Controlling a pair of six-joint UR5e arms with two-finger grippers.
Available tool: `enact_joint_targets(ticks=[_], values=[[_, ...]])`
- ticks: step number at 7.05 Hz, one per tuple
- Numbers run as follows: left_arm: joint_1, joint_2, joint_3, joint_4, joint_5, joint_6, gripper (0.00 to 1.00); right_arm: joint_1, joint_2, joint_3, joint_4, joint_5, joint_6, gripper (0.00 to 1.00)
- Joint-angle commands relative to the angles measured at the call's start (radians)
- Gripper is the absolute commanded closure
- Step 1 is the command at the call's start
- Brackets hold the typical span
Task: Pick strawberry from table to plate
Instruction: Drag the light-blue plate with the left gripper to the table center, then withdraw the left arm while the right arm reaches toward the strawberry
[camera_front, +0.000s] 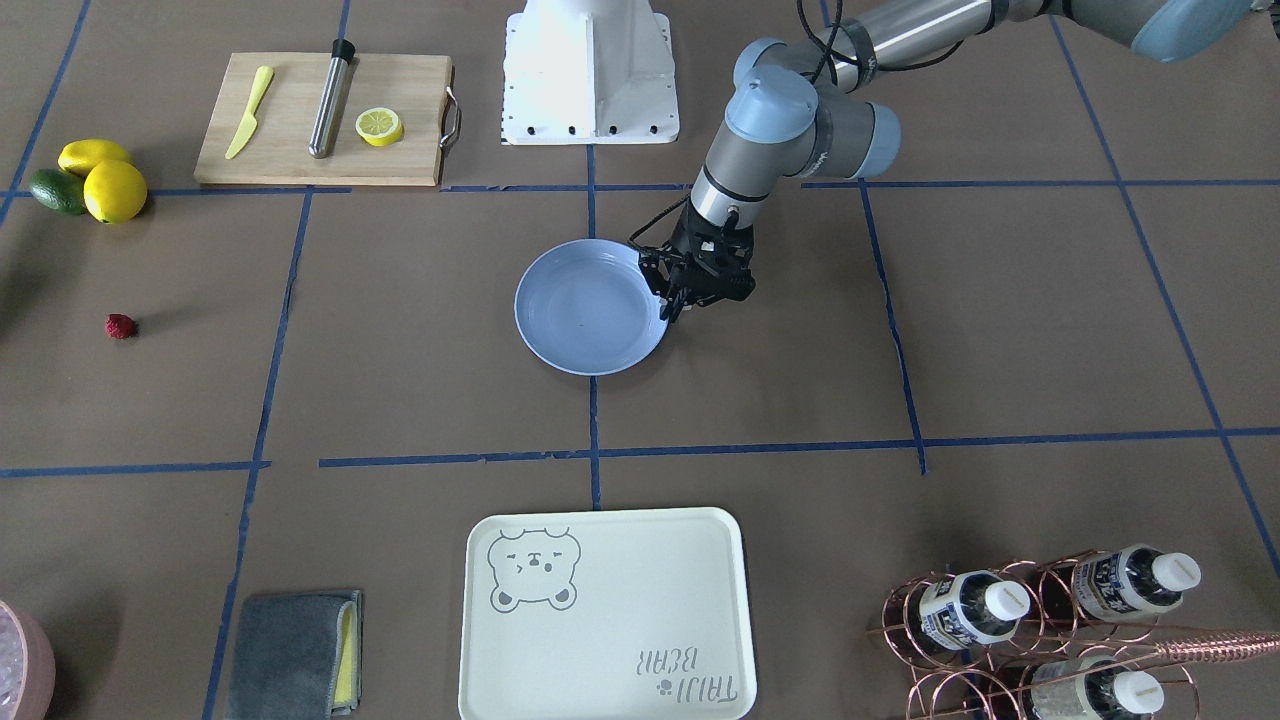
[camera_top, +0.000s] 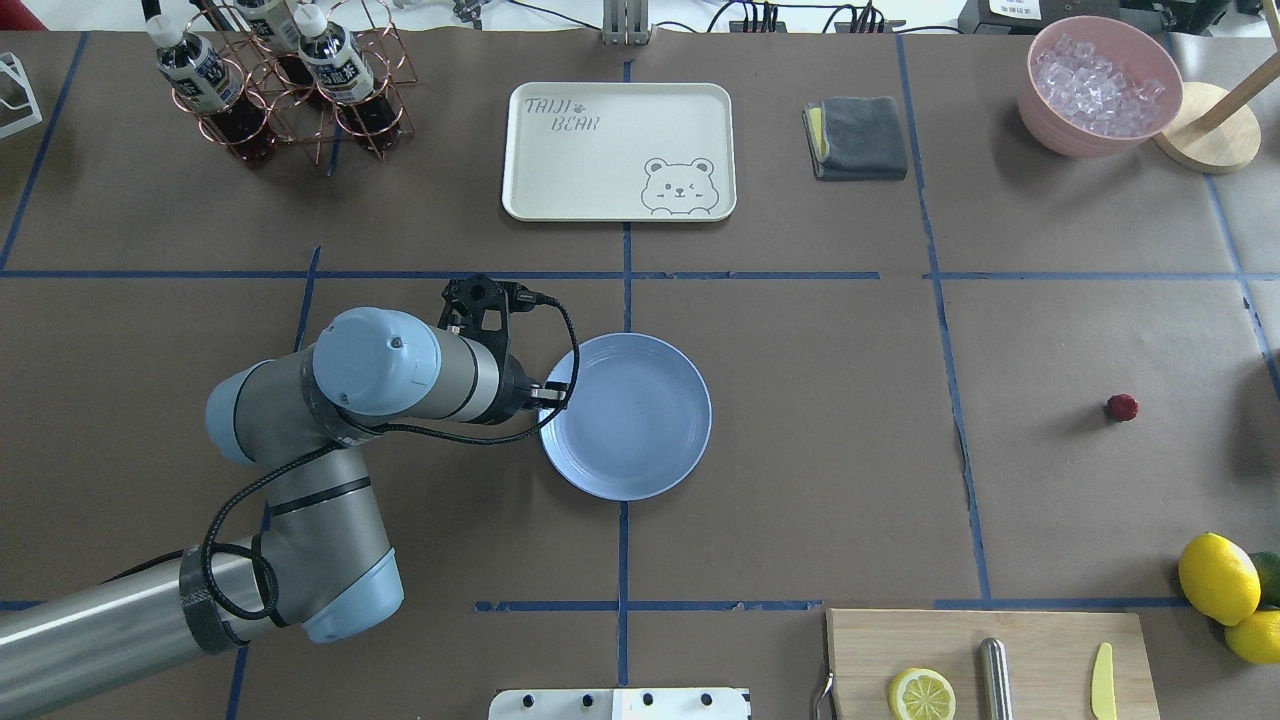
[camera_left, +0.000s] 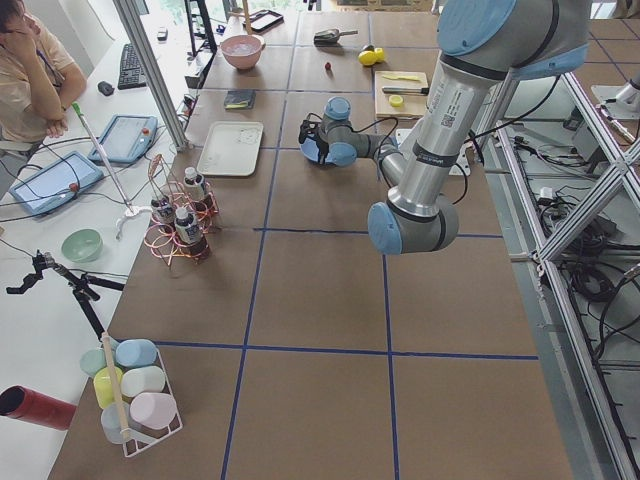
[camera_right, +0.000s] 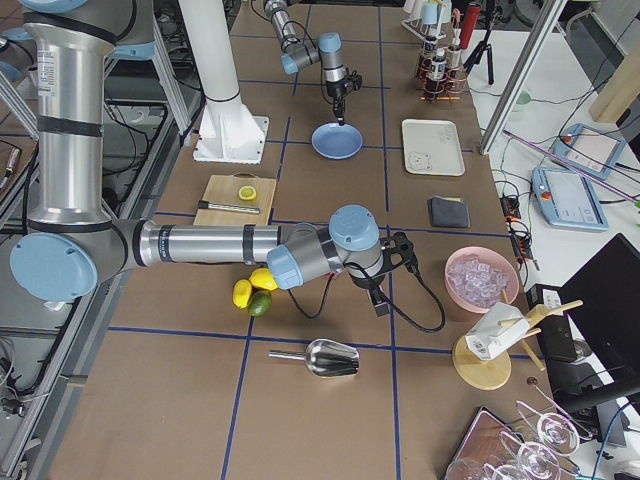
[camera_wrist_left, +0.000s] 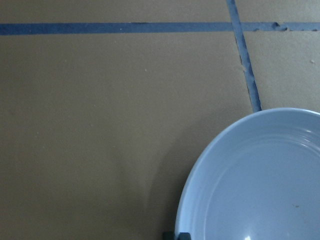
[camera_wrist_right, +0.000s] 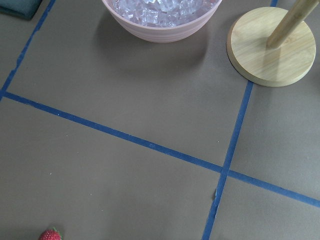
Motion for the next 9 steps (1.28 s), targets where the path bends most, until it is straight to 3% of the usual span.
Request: enact_joint_targets(ticks=[1, 2, 4, 6, 7, 8, 9], values=[[-0.009, 0.010, -0.018, 0.012, -0.008, 0.035, 0.00, 0.000, 0.004, 0.007, 0.002, 0.009, 0.040, 0.00], [-0.093, 0.018, -0.053, 0.073, -0.046, 0.195, 0.00, -0.005, 0.015, 0.011, 0.003, 0.007, 0.045, 0.00], [-0.379, 0.134, -0.183, 0.273, -0.225, 0.629, 0.00, -0.122, 0.038, 0.061, 0.070, 0.001, 0.142, 0.00], [-0.698, 0.242, -0.148, 0.340, -0.335, 1.117, 0.00, -0.239, 0.040, 0.151, 0.087, -0.017, 0.320, 0.00], [-0.865, 0.278, -0.075, 0.374, -0.461, 1.182, 0.00, -0.315, 0.031, 0.211, 0.086, -0.084, 0.419, 0.00], [-0.956, 0.318, -0.003, 0.391, -0.534, 1.248, 0.00, -0.403, 0.029, 0.247, 0.086, -0.161, 0.510, 0.00], [-1.003, 0.340, 0.075, 0.406, -0.531, 1.292, 0.00, -0.455, 0.027, 0.256, 0.086, -0.206, 0.546, 0.00]])
